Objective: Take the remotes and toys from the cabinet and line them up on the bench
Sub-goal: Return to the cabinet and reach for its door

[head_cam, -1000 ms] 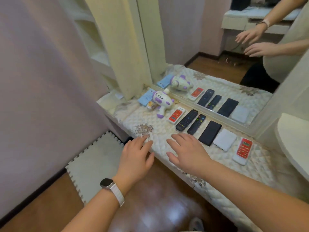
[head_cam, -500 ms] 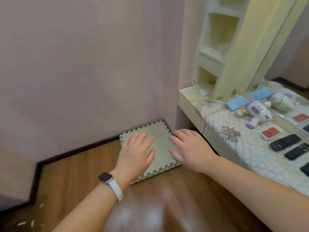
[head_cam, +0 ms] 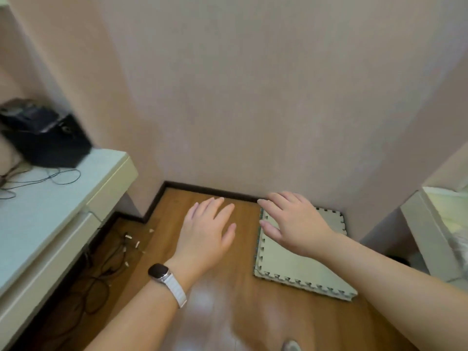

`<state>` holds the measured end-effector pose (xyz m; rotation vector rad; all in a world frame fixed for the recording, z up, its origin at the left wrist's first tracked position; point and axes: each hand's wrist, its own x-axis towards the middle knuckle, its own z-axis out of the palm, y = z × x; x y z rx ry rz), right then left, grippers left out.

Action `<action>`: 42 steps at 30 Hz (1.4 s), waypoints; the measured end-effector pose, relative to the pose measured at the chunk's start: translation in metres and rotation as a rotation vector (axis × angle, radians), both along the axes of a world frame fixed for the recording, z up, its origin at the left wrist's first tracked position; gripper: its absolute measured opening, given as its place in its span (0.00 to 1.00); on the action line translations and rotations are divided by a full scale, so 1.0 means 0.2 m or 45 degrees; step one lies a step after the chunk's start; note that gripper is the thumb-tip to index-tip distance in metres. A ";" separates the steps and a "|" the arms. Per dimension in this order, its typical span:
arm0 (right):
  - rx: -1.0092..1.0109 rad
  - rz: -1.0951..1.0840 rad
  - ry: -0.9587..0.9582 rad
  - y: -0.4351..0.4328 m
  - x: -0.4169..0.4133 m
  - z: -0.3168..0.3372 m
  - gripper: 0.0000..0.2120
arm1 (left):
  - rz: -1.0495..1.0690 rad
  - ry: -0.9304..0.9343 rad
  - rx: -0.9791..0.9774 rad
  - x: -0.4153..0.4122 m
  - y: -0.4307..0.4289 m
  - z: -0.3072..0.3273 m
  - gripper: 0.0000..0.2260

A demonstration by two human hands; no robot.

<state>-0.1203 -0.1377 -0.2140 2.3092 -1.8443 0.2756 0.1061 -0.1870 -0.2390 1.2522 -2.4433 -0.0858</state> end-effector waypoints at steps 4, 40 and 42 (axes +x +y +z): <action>-0.034 0.151 -0.038 -0.23 0.14 -0.02 0.23 | 0.174 -0.065 0.019 0.17 -0.08 0.01 0.20; -0.245 0.983 -0.237 -2.26 0.88 0.55 0.24 | 1.071 -0.253 -0.324 0.74 -1.37 0.58 0.21; -0.289 0.983 -0.228 -2.36 0.99 0.58 0.24 | 1.052 -0.236 -0.383 0.86 -1.48 0.61 0.20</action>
